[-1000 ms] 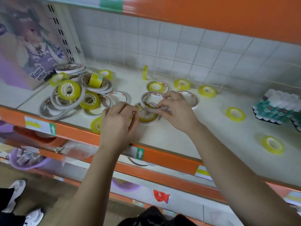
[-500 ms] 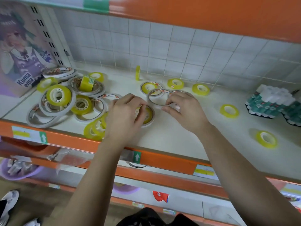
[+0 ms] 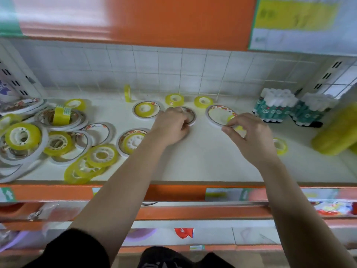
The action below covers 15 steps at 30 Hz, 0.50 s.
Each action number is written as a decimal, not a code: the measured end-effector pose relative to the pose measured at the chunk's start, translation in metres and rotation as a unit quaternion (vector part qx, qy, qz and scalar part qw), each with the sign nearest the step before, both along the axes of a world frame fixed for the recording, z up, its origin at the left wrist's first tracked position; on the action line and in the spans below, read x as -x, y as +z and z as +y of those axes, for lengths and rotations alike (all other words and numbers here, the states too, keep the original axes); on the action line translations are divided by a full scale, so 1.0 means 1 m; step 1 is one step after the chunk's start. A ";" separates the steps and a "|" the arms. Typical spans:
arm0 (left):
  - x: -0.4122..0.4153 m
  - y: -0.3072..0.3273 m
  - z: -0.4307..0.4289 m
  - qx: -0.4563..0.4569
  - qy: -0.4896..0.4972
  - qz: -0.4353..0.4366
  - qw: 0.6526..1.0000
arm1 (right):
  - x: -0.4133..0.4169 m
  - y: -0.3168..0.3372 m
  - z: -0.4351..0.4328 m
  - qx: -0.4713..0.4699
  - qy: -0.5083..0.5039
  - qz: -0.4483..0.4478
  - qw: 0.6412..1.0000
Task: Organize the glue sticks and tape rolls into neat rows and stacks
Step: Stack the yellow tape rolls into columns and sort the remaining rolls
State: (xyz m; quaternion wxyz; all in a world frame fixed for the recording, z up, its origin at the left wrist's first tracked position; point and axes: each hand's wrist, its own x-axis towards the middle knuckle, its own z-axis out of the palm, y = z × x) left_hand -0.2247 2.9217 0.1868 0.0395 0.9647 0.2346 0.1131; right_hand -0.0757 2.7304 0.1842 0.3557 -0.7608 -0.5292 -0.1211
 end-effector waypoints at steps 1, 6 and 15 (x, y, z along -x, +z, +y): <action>-0.003 -0.002 0.000 -0.001 0.003 0.004 1.000 | 0.000 -0.002 -0.002 -0.004 -0.005 0.004 1.000; -0.002 -0.008 -0.003 0.024 0.036 -0.022 0.999 | 0.002 -0.007 -0.012 -0.026 -0.005 0.003 1.000; 0.017 -0.013 -0.001 0.059 -0.036 -0.149 0.986 | 0.013 -0.007 -0.025 -0.031 0.004 0.030 0.999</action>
